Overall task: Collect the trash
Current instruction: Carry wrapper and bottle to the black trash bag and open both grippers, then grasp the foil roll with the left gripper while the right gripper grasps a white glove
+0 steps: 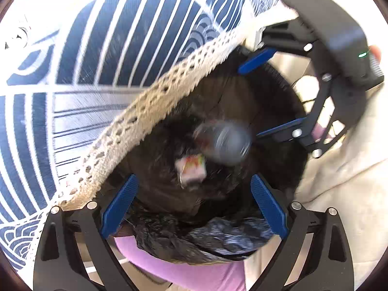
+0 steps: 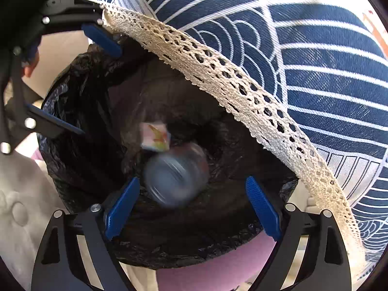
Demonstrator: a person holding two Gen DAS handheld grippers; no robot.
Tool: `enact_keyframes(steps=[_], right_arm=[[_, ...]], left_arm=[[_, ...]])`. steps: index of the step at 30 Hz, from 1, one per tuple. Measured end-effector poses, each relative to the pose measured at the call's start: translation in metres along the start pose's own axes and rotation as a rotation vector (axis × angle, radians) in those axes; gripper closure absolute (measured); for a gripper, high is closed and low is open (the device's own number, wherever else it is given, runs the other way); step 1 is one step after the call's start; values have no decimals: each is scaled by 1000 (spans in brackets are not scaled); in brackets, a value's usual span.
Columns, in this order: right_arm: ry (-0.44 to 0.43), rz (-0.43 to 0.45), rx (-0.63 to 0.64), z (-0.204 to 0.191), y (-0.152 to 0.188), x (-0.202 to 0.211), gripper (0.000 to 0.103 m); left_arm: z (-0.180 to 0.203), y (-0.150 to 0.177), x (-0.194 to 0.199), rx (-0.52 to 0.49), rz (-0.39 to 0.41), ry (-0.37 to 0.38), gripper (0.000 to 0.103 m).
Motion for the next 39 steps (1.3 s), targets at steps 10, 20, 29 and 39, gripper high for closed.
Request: enact_keyframes(steps=[10, 20, 29, 39], right_arm=[[-39, 88, -150, 34, -4, 47, 18], [-132, 283, -271, 71, 20, 96, 16], [-35, 400, -376, 136, 9, 138, 16], [22, 454, -416, 188, -42, 154, 16]], left_arm=[[10, 11, 42, 35, 229, -53, 6], [26, -18, 94, -18, 487, -174, 6], [-1, -57, 151, 45, 611, -232, 6], [-56, -87, 176, 121, 599, -248, 6]])
Point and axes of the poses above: each gripper's, at about its wrist camera, not at the fingertips, and x roughly against the way its jaws point, z to its right, y to its underside, the point moved 7 cm from there along -x, roughly the way its jaws point, and after that the axes turned 12 degrees about y, right-handed, at the moved point
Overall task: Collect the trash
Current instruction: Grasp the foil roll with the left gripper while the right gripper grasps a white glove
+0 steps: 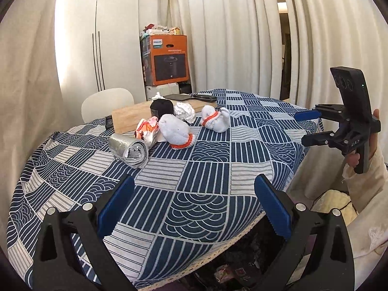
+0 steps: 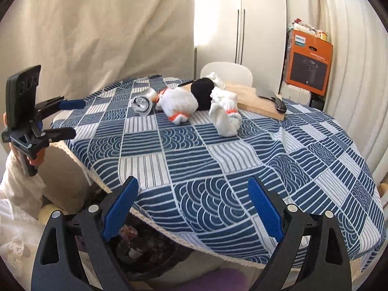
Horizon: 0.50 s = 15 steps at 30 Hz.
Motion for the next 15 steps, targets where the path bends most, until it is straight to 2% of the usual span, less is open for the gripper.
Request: enact_keyframes(steps=[8, 11, 15], right_arm=[[28, -29, -51, 16, -43, -36, 16], [7, -63, -71, 20, -53, -56, 16], [0, -101, -73, 19, -62, -81, 17]], left_arm=[[-55, -22, -8, 59, -43, 34, 6], [-72, -27, -13, 50, -64, 37, 6], [-89, -29, -24, 37, -106, 79, 6]])
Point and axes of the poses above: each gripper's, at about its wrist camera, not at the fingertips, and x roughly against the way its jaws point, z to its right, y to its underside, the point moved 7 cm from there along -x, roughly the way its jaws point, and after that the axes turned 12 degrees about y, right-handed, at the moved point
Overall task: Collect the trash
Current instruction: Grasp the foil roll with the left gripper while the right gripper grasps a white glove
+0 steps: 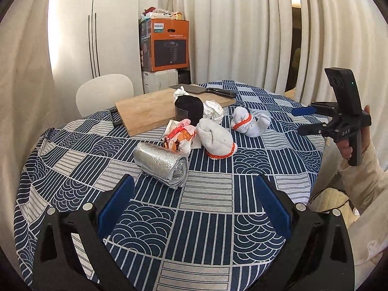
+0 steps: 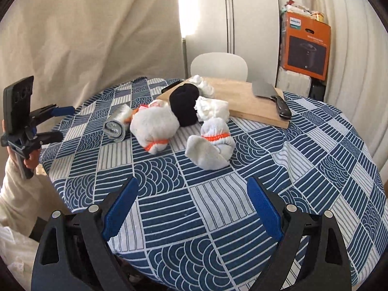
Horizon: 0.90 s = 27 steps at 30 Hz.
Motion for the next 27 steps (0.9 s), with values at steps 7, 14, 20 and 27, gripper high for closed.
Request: enact_keyframes(steps=[7, 14, 20, 27], right_arm=[[-3, -73, -13, 1, -15, -48, 17], [39, -175, -51, 12, -20, -93, 21], [33, -234, -75, 20, -24, -121, 50], [133, -145, -35, 21, -29, -117, 68]], left_arm=[[-29, -5, -24, -6, -74, 19, 6], [-50, -9, -47, -25, -148, 57, 6], [-57, -8, -63, -33, -187, 80, 6], [-61, -6, -73, -45, -208, 93, 6]])
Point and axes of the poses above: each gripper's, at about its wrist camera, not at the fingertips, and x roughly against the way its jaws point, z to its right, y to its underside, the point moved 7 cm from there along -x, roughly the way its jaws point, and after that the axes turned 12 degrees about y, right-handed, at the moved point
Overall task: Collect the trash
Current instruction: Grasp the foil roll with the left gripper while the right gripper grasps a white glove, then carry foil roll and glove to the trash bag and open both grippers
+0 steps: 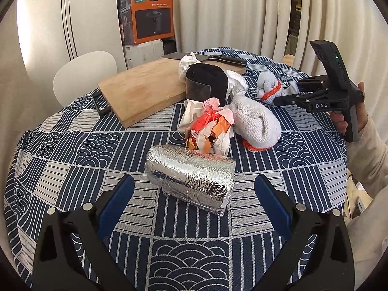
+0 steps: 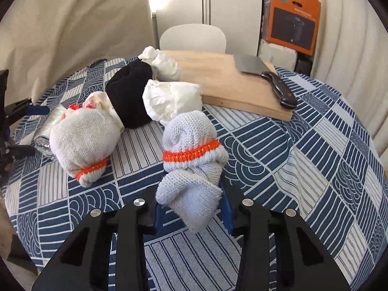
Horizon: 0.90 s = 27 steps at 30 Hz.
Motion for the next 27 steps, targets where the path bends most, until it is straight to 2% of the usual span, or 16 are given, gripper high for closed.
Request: enact_keyframes(steps=[7, 12, 14, 15, 16, 27], right_arm=[[20, 190, 17, -2, -7, 39, 68], [25, 294, 50, -8, -10, 61, 68], [5, 316, 49, -9, -9, 67, 68], [-2, 328, 48, -9, -8, 70, 68], [-3, 338, 47, -9, -8, 72, 68], [-53, 340, 39, -8, -8, 75, 67]], left_arm=[[-14, 1, -13, 2, -49, 16, 6], [-19, -1, -22, 12, -46, 36, 6], [-20, -2, -26, 9, -53, 32, 6], [-20, -3, -27, 10, -59, 30, 13], [-20, -3, -28, 14, -63, 30, 25], [-9, -7, -3, -7, 9, 7, 26]])
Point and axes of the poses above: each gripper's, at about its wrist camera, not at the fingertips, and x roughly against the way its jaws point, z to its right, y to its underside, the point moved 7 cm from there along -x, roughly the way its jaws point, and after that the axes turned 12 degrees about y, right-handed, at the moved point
